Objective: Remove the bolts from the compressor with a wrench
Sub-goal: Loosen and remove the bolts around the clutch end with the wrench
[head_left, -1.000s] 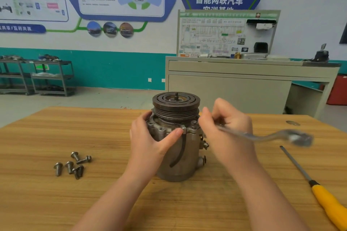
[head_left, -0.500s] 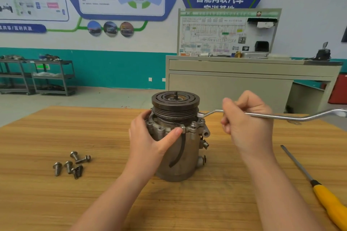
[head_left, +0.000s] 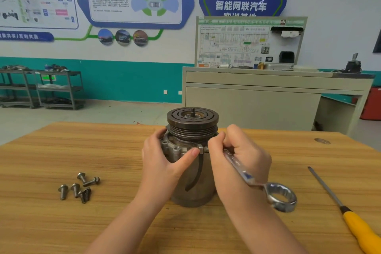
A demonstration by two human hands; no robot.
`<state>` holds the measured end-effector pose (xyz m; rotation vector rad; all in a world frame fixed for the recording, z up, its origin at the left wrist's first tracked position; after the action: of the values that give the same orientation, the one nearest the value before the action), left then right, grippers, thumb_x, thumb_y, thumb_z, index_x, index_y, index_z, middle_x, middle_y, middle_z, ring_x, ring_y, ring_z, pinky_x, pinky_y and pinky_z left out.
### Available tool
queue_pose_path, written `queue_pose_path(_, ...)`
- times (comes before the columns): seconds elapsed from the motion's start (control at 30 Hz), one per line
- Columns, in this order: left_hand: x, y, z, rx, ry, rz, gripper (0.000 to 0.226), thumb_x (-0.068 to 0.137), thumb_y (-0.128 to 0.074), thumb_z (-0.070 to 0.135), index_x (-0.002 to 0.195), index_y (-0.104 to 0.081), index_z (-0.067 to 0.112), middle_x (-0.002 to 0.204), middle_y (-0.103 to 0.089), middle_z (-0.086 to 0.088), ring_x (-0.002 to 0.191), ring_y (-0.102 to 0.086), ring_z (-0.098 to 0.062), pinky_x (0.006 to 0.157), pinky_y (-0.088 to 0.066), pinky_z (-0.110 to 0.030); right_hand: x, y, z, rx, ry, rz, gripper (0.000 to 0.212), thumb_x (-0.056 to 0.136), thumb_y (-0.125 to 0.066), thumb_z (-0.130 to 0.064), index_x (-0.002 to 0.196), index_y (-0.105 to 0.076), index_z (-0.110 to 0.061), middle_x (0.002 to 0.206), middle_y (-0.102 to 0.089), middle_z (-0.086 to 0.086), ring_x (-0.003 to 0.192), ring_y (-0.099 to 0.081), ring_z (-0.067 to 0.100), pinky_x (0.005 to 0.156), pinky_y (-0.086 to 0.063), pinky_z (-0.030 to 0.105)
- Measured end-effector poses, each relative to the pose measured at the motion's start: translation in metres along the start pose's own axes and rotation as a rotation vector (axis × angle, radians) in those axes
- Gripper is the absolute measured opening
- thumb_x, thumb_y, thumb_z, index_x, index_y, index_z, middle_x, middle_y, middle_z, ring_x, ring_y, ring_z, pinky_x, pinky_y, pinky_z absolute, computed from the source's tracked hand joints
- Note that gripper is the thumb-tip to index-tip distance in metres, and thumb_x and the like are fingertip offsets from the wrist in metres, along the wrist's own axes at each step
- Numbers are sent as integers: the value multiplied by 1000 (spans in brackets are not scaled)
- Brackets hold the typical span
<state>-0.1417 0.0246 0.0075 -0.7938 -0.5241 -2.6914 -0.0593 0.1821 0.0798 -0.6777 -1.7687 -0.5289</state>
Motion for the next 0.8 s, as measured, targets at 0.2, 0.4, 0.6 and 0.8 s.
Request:
queue_pose_path(0.2,0,0,0,-21,2,2,92,56,-62,75,133,-33,36,124,-38,17,125,-37,-7,99,-31,-23,16,-5,39,225,-205,-279,39,81,-59,-21,55,-29,-24,48,-28,-11,47,-30,4,45,-23,14)
queue_pose_path(0.4,2,-1,-3,-11,-2,-10,102,55,-60,79,141,-33,31,128,-38,17,126,-35,-5,95,-28,-15,3,-20,95,1080,-883,-447,31,76,-66,-6,56,-47,-20,47,-50,4,35,-39,8,37,-29,16)
queue_pose_path(0.6,3,-2,-2,-15,-5,-21,97,54,-59,80,136,-33,35,128,-38,17,124,-36,-4,90,-28,-11,-4,-21,105,1220,-1036,-81,41,79,-63,-3,49,-42,-23,45,-45,0,31,-35,5,32,-25,14)
queue_pose_path(0.8,3,-2,-1,-7,-8,-17,93,53,-58,81,131,-32,38,124,-38,18,124,-37,-6,89,-29,-12,16,3,71,503,-517,-130,37,79,-60,-18,49,-39,-21,43,-47,6,36,-40,7,40,-33,19)
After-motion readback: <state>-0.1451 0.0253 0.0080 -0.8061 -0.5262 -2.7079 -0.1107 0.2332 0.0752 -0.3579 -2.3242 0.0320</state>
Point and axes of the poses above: each hand's wrist, its own x-axis towards the middle knuckle, its own y-axis out of the back of the hand, z = x × y, the point moved 7 cm from there along x, towards the middle knuckle
